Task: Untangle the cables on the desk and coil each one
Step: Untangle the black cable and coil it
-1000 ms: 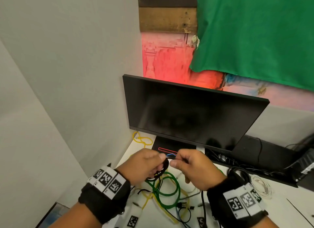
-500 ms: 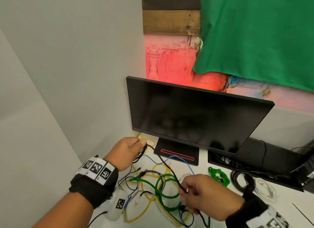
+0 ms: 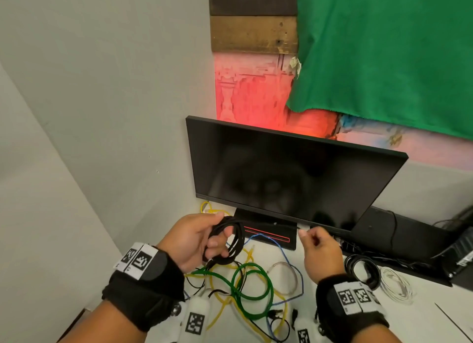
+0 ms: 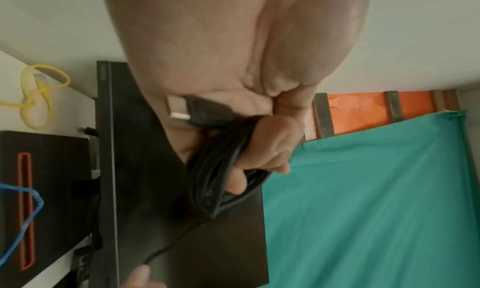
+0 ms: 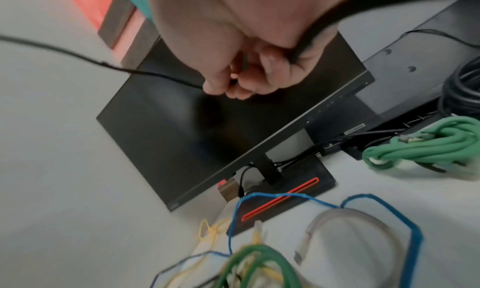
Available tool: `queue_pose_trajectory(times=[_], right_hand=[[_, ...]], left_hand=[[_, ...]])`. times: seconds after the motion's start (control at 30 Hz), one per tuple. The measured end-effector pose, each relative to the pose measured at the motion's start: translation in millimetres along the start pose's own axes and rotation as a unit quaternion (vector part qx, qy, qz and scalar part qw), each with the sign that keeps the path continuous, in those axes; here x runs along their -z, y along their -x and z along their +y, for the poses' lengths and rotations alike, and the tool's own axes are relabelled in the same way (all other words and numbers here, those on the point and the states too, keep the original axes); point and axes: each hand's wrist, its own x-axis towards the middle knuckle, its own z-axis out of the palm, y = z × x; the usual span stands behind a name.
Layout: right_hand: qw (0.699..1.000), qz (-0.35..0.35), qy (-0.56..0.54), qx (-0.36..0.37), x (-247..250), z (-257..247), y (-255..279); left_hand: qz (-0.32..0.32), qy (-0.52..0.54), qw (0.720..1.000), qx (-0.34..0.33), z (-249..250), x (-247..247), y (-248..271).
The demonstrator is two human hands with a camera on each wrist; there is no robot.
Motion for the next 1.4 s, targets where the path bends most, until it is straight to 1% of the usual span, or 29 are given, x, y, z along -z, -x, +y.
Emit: queue_pose_trajectory(times=[0.07, 0.13, 0.17, 0.23, 0.3, 0.37, 0.4, 0.43, 0.47, 0.5, 0.53, 0.57, 0.6, 0.67, 0.7, 0.77, 0.83, 0.87, 0.93, 1.0, 1.07, 1.13, 1.17, 1.23, 1.27, 1.3, 1.33, 1.37, 1.4], right_hand=[[0.995, -0.050, 0.082, -0.012, -8.4, 2.3, 5.7], [0.978, -0.114, 0.176, -0.014, -17.0, 0.6, 14.8], [0.963, -0.147, 0.224, 0.000, -21.1, -1.9, 20.9], [0.928, -0.226, 0.292, 0.052, -27.3, -11.3, 36.0], [0.881, -0.351, 0.299, 0.105, -30.5, -27.0, 55.0], [0.820, -0.471, 0.283, 0.159, -30.3, -49.3, 74.6], [0.794, -0.509, 0.273, 0.190, -28.7, -60.9, 82.8], [0.776, -0.533, 0.256, 0.222, -26.0, -71.5, 89.8], [0.766, -0.546, 0.230, 0.248, -22.3, -80.9, 95.8], [0.766, -0.550, 0.200, 0.267, -17.6, -89.6, 100.4], [0.772, -0.546, 0.170, 0.278, -11.7, -96.7, 104.4], [0.782, -0.536, 0.141, 0.285, -5.8, -102.1, 106.6], [0.793, -0.524, 0.114, 0.289, -0.8, -105.9, 107.0], [0.825, -0.486, 0.051, 0.284, 7.0, -109.5, 99.5], [0.847, -0.454, 0.011, 0.276, 9.4, -107.8, 92.4], [0.896, -0.365, -0.049, 0.248, 11.8, -101.4, 73.3], [0.934, -0.283, -0.057, 0.213, 12.2, -90.9, 53.5], [0.943, -0.263, -0.055, 0.196, 12.0, -84.3, 46.6], [0.950, -0.259, -0.045, 0.167, 11.3, -70.2, 37.5], [0.951, -0.275, -0.021, 0.142, 11.6, -57.9, 35.1], [0.944, -0.310, 0.007, 0.113, 12.1, -48.1, 37.3], [0.935, -0.337, 0.052, 0.096, 12.1, -39.8, 41.3], [0.935, -0.332, 0.081, 0.095, 11.1, -36.4, 42.9], [0.948, -0.287, 0.105, 0.083, 7.7, -37.2, 43.4], [0.959, -0.264, 0.080, 0.060, 5.7, -41.0, 42.9], [0.967, -0.251, 0.024, 0.023, 3.6, -46.0, 42.0], [0.967, -0.248, -0.052, -0.017, 0.8, -52.1, 41.2], [0.956, -0.253, -0.134, -0.058, -1.5, -59.1, 41.7], [0.939, -0.259, -0.209, -0.091, -2.7, -66.2, 42.6]], left_hand=[[-0.032, 0.025, 0.999, -0.011, 0.3, -7.0, -1.4], [-0.026, 0.040, 0.998, -0.041, -1.1, -12.4, -5.0], [-0.018, 0.049, 0.997, -0.058, -1.9, -13.8, -6.3], [0.007, 0.070, 0.994, -0.088, -3.7, -13.3, -9.6], [0.044, 0.066, 0.991, -0.109, -5.9, -10.6, -13.5], [0.081, -0.018, 0.990, -0.115, -9.5, -6.8, -18.3], [0.090, -0.083, 0.986, -0.114, -11.9, -5.6, -19.6], [0.093, -0.146, 0.979, -0.110, -15.3, -5.1, -20.2], [0.092, -0.201, 0.970, -0.107, -19.5, -4.9, -20.3], [0.090, -0.247, 0.960, -0.101, -24.7, -4.5, -20.0], [0.085, -0.283, 0.951, -0.094, -30.4, -4.8, -18.9], [0.073, -0.301, 0.947, -0.084, -36.4, -5.3, -17.2], [0.058, -0.301, 0.949, -0.070, -42.3, -6.4, -15.2], [0.029, -0.255, 0.965, -0.044, -50.4, -10.0, -9.0], [0.022, -0.224, 0.973, -0.038, -52.6, -12.2, -5.3], [0.021, -0.178, 0.984, -0.022, -55.3, -15.9, 1.5], [0.008, -0.135, 0.991, -0.009, -56.2, -20.2, 5.4], [0.001, -0.121, 0.993, -0.009, -55.8, -22.8, 6.3], [0.011, -0.120, 0.993, -0.007, -51.0, -30.0, 6.7], [0.057, -0.110, 0.992, 0.010, -43.4, -33.8, 6.5], [0.100, -0.084, 0.991, 0.009, -36.4, -32.1, 5.9], [0.121, -0.062, 0.991, -0.001, -29.8, -29.7, 7.3], [0.120, -0.053, 0.991, 0.000, -28.3, -29.3, 7.9], [0.100, -0.051, 0.994, 0.013, -27.9, -32.6, 8.3], [0.086, -0.051, 0.995, 0.019, -29.1, -35.6, 8.2], [0.074, -0.048, 0.996, 0.022, -31.0, -38.5, 7.9], [0.066, -0.044, 0.997, 0.023, -33.2, -41.0, 7.2], [0.061, -0.041, 0.997, 0.025, -35.2, -43.0, 6.5], [0.058, -0.038, 0.997, 0.027, -36.8, -44.7, 5.8]])
